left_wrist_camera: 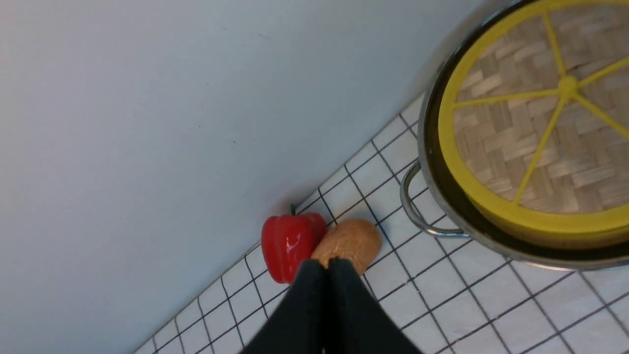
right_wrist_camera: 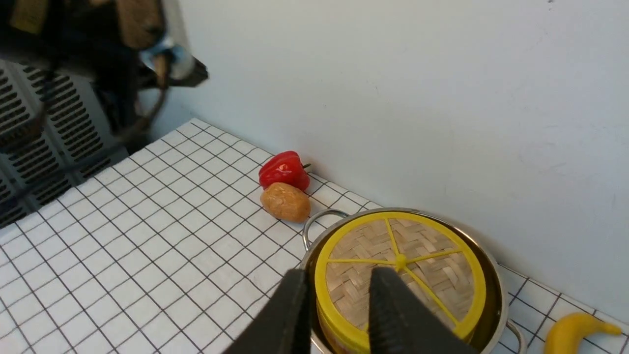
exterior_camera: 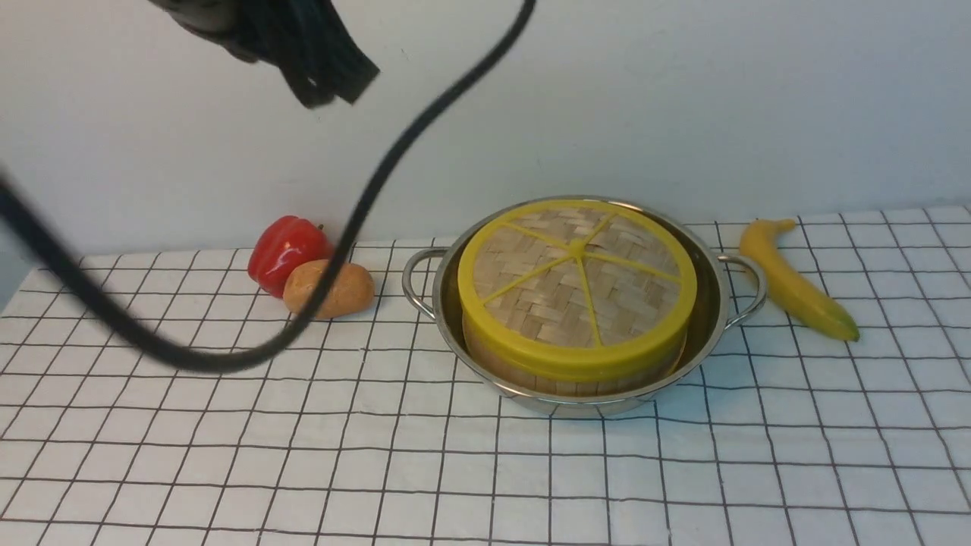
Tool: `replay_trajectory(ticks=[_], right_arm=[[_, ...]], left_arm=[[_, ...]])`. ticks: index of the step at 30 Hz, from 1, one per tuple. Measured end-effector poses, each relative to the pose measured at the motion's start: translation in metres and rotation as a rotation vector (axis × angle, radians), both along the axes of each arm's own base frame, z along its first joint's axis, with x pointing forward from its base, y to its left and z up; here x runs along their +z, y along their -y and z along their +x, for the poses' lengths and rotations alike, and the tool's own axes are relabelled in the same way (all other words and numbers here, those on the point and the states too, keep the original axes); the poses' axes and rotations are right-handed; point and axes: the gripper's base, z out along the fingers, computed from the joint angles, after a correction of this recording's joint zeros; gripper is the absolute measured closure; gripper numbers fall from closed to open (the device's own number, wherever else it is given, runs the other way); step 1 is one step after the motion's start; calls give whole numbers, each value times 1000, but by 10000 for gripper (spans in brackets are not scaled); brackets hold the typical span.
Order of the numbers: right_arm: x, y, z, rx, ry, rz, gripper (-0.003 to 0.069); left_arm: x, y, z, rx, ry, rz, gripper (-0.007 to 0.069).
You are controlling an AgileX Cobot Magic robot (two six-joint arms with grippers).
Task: Place the steamer in the pot on the white tablecloth, and put the lid on the steamer.
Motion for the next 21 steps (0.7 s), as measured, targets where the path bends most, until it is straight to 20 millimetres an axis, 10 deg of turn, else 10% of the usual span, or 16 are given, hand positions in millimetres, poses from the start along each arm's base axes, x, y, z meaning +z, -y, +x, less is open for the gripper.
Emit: replay_trajectory(ticks=[7, 12, 21], right_arm=[[-2, 10, -4, -67, 51, -87, 463], [-37, 27, -28, -140, 52, -172, 499], [-110, 45, -58, -251, 169, -112, 673]], left_arm=[[45, -35, -62, -51, 113, -165, 648], [68, -65, -108, -66, 213, -240, 648], [22, -92, -146, -64, 144, -199, 648]])
